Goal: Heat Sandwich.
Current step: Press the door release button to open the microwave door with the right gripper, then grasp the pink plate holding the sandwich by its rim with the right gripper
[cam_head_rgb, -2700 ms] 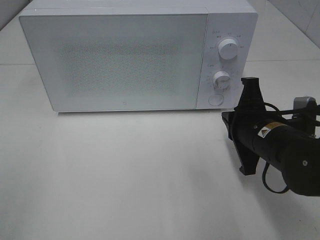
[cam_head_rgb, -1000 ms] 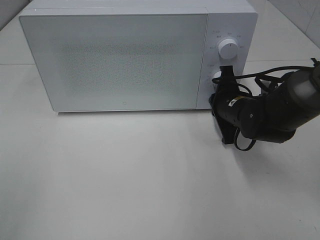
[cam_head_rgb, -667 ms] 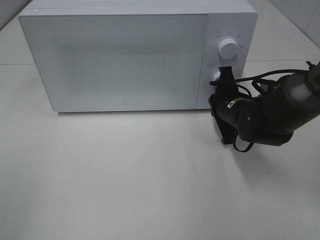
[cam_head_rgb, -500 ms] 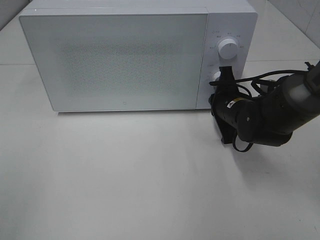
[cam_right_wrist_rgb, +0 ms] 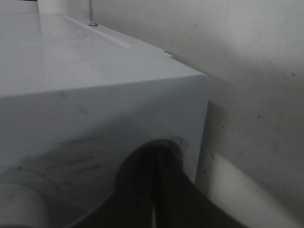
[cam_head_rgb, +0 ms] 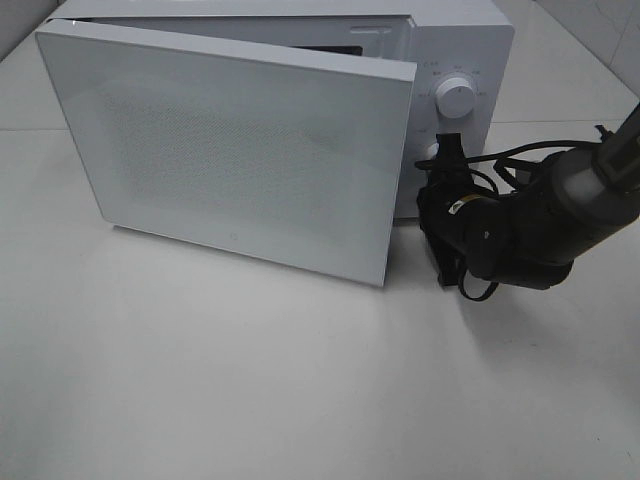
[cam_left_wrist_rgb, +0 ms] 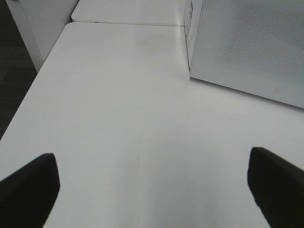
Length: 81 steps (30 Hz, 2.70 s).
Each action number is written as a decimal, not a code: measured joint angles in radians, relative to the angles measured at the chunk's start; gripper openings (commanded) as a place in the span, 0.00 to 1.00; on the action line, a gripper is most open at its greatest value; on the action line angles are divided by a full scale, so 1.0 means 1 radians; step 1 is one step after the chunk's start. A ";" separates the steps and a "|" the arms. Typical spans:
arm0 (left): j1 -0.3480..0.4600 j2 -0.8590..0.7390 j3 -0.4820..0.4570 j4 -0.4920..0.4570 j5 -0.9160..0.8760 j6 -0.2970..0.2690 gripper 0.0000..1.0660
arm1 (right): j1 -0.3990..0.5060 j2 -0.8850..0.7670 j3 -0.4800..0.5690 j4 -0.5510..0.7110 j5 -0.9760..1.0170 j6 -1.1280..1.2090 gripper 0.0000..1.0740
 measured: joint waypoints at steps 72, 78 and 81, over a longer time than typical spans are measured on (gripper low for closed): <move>0.000 0.000 0.000 0.000 0.000 0.000 0.95 | -0.033 -0.378 0.190 -0.143 0.455 -0.347 0.02; 0.000 0.000 0.000 0.000 0.000 0.000 0.95 | -0.033 -0.437 0.190 -0.143 0.590 -0.494 0.03; 0.000 0.000 0.000 0.000 0.000 0.000 0.95 | -0.033 -0.464 0.191 -0.143 0.657 -0.576 0.04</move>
